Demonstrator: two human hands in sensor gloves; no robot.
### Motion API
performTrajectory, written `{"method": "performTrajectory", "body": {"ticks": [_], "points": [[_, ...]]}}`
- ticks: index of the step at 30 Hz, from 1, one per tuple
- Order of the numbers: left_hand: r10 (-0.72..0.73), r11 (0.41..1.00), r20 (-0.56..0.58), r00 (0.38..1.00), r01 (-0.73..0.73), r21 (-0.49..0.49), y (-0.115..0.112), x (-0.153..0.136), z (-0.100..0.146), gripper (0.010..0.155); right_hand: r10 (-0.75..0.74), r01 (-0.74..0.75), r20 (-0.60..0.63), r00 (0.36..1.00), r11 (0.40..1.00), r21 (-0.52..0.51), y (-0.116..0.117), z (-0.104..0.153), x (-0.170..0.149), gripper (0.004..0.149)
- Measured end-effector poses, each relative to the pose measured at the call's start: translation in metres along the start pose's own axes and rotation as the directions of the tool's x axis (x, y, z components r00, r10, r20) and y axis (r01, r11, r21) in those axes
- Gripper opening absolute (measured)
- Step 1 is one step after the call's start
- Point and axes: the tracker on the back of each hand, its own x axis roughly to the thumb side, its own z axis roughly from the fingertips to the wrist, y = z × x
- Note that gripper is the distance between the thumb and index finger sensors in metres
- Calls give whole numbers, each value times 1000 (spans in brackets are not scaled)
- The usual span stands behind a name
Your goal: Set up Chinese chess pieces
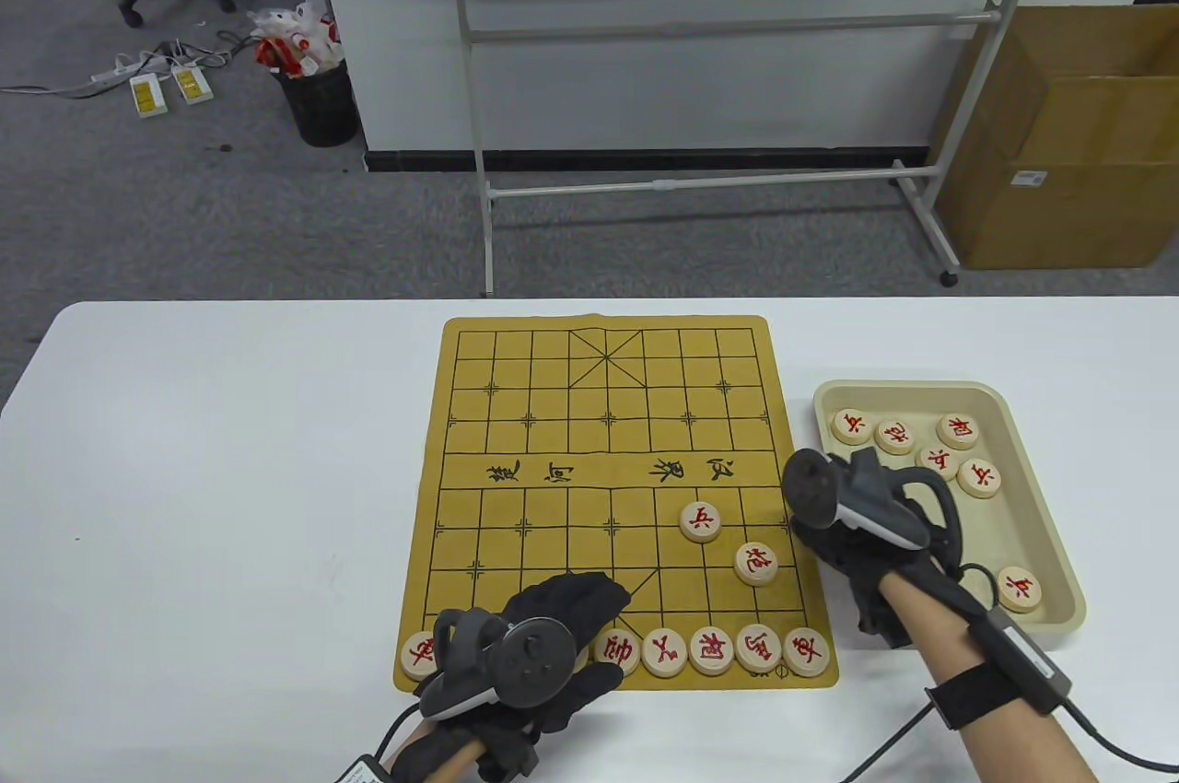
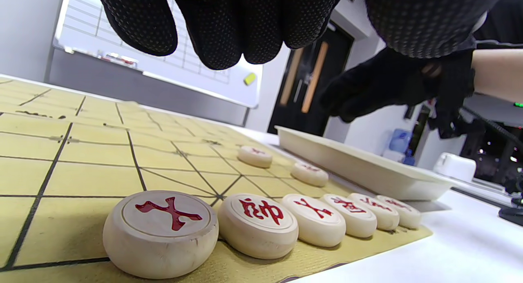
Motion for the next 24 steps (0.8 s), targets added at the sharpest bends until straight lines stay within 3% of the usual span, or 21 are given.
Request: {"method": "performTrajectory", "body": {"ticks": [3, 6, 9, 14, 24], "points": [[0, 1000, -1, 1000, 0, 2, 0, 0, 0, 78, 81, -72, -109, 991, 993, 89, -1, -2, -43, 65], [-1, 1000, -3, 1000, 1, 3, 0, -1, 0, 78, 171, -118, -185, 968, 957, 266, 24, -5, -81, 66], [1, 1000, -4, 1000, -1, 4, 0, -1, 0, 78, 232, -143, -200, 952, 914, 380, 54, -3, -101, 68], [3, 1000, -2, 1000, -3, 3, 0, -1, 0, 78, 370, -276, -147, 917, 856, 438, 88, 5, -116, 72], [2, 1000, -6, 1000, -2, 3, -1, -1, 0, 77, 496, -441, -23, 868, 791, 424, 99, 12, -106, 76]]}}
